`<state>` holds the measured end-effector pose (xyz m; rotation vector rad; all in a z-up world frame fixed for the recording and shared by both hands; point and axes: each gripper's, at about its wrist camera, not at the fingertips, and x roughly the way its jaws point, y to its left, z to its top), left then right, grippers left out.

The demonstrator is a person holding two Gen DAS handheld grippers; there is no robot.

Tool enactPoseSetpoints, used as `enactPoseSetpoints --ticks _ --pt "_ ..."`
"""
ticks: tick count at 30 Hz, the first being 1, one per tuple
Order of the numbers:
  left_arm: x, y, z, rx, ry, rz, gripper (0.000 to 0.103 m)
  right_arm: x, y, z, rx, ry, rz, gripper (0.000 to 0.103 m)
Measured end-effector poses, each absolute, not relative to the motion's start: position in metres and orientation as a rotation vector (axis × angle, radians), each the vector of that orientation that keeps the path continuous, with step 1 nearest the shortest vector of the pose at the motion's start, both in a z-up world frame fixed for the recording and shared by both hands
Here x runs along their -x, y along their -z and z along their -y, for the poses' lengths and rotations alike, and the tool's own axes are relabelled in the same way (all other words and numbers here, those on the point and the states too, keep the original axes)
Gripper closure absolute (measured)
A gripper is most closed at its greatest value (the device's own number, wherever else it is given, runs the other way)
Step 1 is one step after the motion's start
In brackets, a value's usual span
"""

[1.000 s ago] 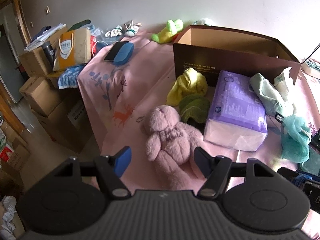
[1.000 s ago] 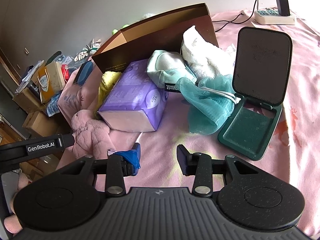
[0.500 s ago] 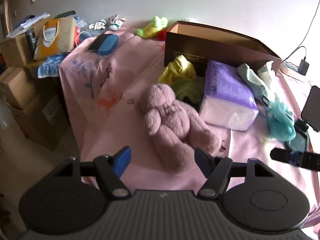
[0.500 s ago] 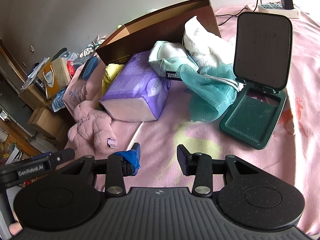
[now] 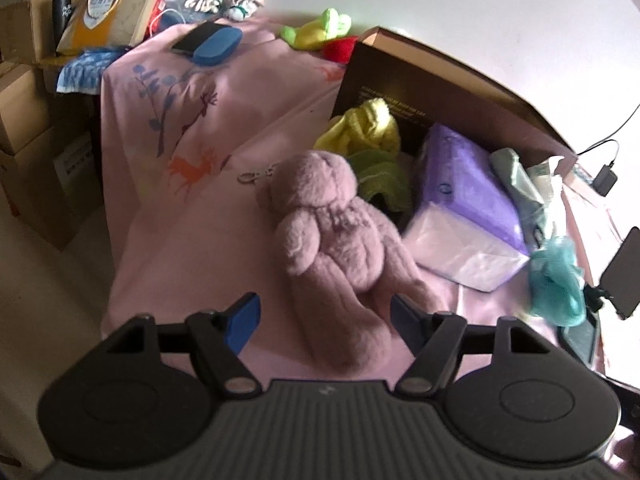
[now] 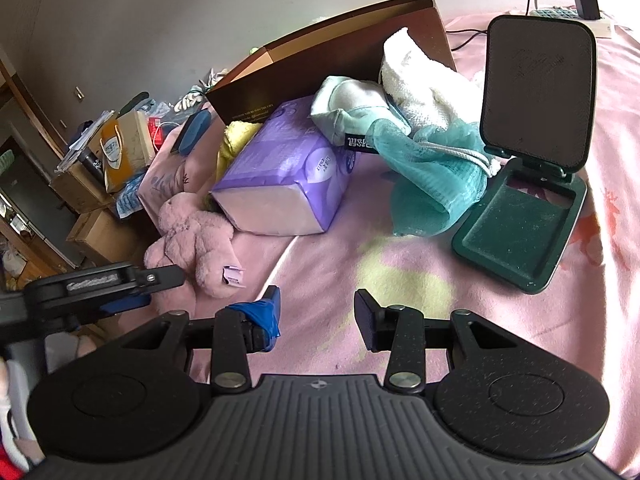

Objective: Organize soft objects
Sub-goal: 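Lower the left tool toward the pink teddy bear, then close the left tool on the pink teddy bear while the right tool grasps the teal mesh loofah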

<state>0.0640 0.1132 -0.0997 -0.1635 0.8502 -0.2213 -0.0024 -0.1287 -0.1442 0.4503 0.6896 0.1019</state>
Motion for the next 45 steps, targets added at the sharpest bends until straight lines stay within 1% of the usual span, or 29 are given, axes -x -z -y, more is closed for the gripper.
enactPoseSetpoints --ticks 7,15,20,26,33,35,36,45 --pt "-0.083 0.106 -0.109 0.165 0.221 -0.837 0.030 0.000 0.148 0.131 -0.458 -0.111 -0.686 0.079" --pt "-0.103 0.104 -0.100 0.200 0.234 -0.820 0.030 0.005 0.141 0.131 -0.383 -0.087 -0.619 0.079" --pt "-0.105 0.106 -0.088 0.155 0.229 -0.813 0.028 0.011 0.132 0.132 -0.275 -0.007 -0.506 0.079" --pt "-0.102 0.108 -0.084 0.143 0.210 -0.788 0.028 0.004 0.130 0.127 -0.042 0.105 -0.409 0.078" --pt "-0.090 0.104 -0.072 0.074 0.180 -0.737 0.041 -0.023 0.145 0.111 0.203 0.157 -0.409 0.078" --pt "-0.090 0.102 -0.073 0.075 0.176 -0.733 0.047 -0.026 0.148 0.106 0.241 0.183 -0.411 0.078" --pt "-0.088 0.101 -0.075 0.077 0.173 -0.729 0.052 -0.030 0.149 0.104 0.255 0.192 -0.416 0.077" --pt "-0.085 0.098 -0.080 0.106 0.181 -0.736 0.056 -0.057 0.162 0.103 0.311 0.306 -0.506 0.077"
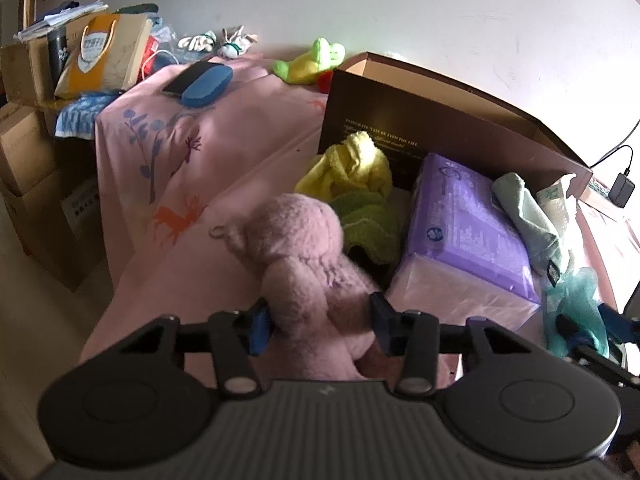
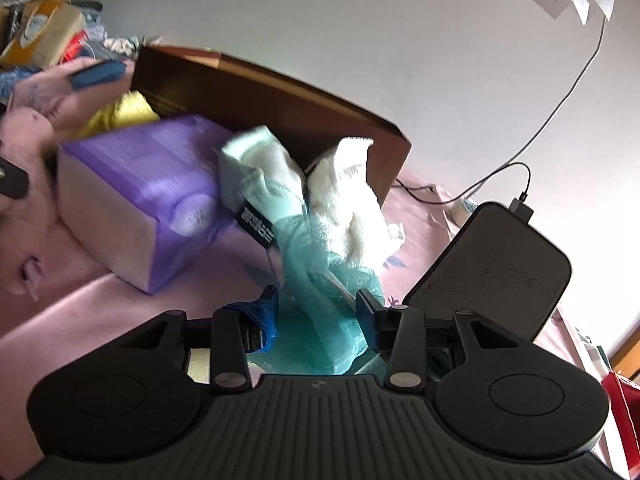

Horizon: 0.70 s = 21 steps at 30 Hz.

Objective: Organize soft objects
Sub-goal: 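Close the left tool on the pink teddy bear while the right tool grasps the teal mesh loofah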

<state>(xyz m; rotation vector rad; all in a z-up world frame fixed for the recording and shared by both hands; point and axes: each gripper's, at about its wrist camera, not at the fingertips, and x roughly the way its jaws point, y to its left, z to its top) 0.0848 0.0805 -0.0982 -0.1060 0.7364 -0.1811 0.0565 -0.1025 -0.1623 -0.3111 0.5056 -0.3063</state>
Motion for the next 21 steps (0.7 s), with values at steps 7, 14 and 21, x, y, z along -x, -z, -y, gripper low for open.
enactPoseSetpoints --ticks 7,14,21 --pt "-0.072 0.089 -0.089 0.128 0.219 -0.737 0.057 -0.047 0.155 0.114 0.173 0.237 -0.466 0.088" --pt "-0.054 0.080 -0.094 0.136 0.241 -0.712 0.061 -0.030 0.150 0.121 0.093 0.214 -0.423 0.103" --pt "-0.046 0.085 -0.089 0.129 0.265 -0.737 0.061 -0.009 0.139 0.128 -0.001 0.154 -0.373 0.103"
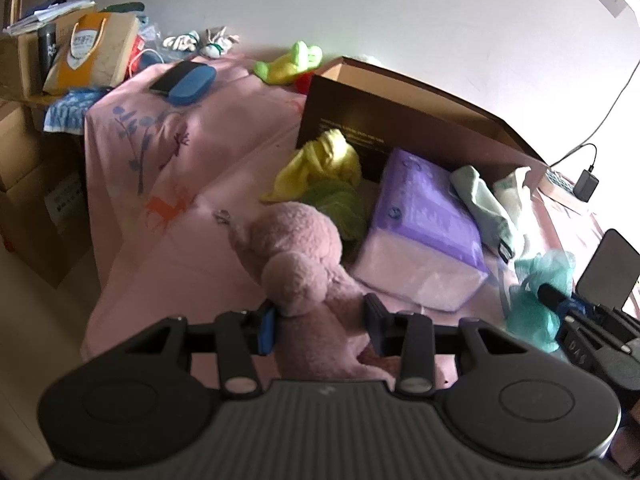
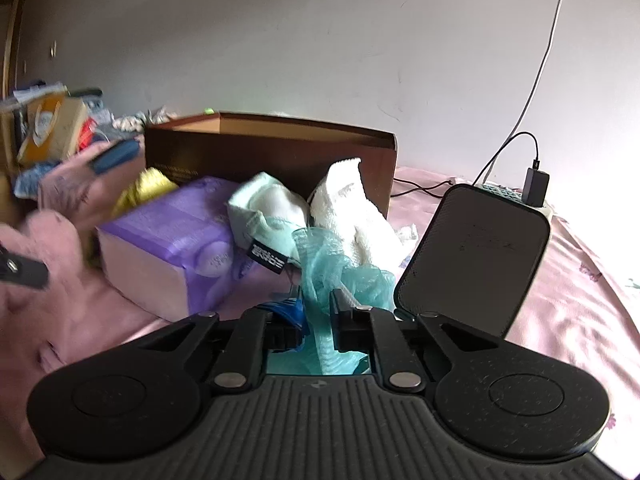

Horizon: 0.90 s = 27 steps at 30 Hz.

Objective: Organize soft objects
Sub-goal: 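Close the left tool on the pink teddy bear while the right tool grasps the teal mesh loofah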

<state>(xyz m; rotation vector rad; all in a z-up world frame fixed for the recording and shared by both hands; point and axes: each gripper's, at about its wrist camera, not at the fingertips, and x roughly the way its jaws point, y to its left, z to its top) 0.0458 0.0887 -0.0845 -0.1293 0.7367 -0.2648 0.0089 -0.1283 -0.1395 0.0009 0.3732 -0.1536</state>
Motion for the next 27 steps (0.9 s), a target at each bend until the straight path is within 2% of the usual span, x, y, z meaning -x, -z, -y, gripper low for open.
enactPoseSetpoints --ticks 6,12,14,15,20,27 --pt "-0.041 0.090 -0.088 0.119 0.281 -0.757 0.061 0.001 0.135 0.133 -0.097 0.076 -0.418 0.103" --pt "-0.041 0.095 -0.090 0.122 0.284 -0.758 0.057 -0.001 0.140 0.125 0.003 0.180 -0.433 0.098" --pt "-0.041 0.098 -0.088 0.110 0.281 -0.754 0.046 -0.006 0.144 0.128 -0.027 0.194 -0.458 0.096" --pt "-0.041 0.100 -0.088 0.107 0.280 -0.754 0.037 -0.010 0.145 0.130 -0.040 0.201 -0.474 0.096" --pt "-0.044 0.109 -0.087 0.108 0.290 -0.773 0.032 -0.020 0.144 0.132 -0.060 0.233 -0.470 0.093" --pt "-0.054 0.117 -0.088 0.125 0.287 -0.778 0.026 -0.015 0.148 0.160 -0.391 0.244 -0.479 0.090"
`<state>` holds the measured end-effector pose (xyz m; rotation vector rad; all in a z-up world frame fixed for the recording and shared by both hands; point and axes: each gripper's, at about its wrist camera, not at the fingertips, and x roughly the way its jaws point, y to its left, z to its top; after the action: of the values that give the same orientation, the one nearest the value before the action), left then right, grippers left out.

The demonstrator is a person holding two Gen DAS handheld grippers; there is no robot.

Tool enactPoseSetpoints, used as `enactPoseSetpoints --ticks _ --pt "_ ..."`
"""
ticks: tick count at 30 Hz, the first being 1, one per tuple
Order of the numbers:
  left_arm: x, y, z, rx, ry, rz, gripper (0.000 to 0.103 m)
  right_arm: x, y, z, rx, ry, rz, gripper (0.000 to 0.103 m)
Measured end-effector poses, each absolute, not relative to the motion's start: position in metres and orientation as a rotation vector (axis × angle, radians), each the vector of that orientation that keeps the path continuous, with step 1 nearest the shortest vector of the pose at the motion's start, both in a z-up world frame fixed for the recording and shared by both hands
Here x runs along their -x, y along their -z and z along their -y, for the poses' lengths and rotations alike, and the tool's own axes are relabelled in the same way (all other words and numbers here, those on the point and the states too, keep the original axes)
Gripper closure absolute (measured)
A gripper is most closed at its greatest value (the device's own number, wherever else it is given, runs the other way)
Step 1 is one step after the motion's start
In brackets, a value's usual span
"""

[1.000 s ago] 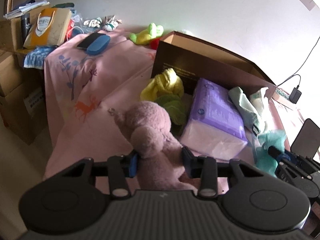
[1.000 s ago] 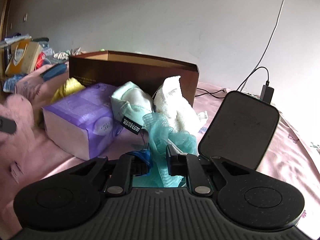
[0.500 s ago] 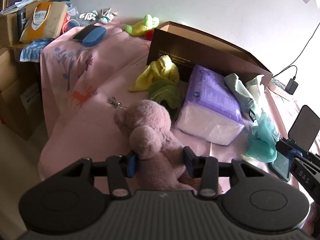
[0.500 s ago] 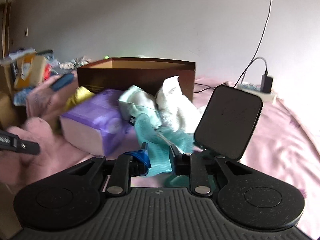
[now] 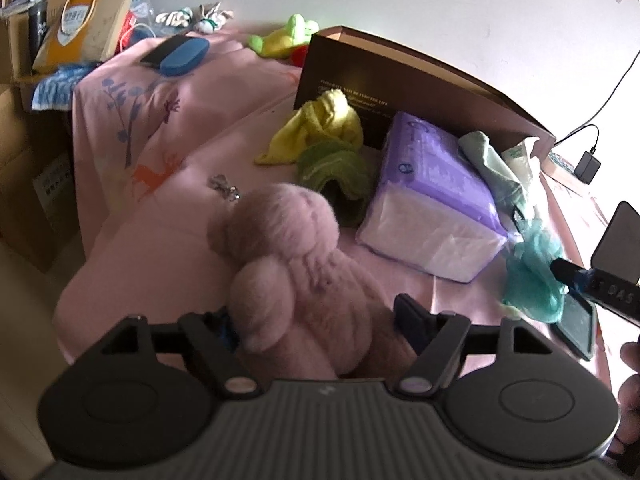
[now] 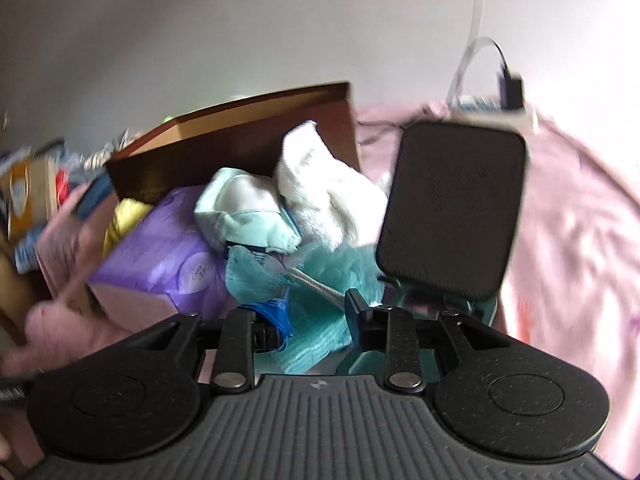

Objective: Organize soft objects
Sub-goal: 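Close the left tool on the pink teddy bear while the right tool grasps the teal mesh loofah, then lift the teddy bear with the left tool while the right tool carries the loofah to the box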

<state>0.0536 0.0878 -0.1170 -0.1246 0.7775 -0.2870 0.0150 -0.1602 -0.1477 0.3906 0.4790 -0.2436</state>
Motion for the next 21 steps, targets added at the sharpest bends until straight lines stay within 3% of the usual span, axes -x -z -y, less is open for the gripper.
enactPoseSetpoints --ticks 8,21 --pt "-0.052 0.121 -0.079 0.040 0.290 -0.752 0.024 -0.011 0.160 0.182 -0.646 0.255 -0.471 0.087" --pt "-0.052 0.123 -0.073 0.000 0.307 -0.739 0.024 -0.049 0.164 0.160 -0.547 0.196 -0.495 0.079"
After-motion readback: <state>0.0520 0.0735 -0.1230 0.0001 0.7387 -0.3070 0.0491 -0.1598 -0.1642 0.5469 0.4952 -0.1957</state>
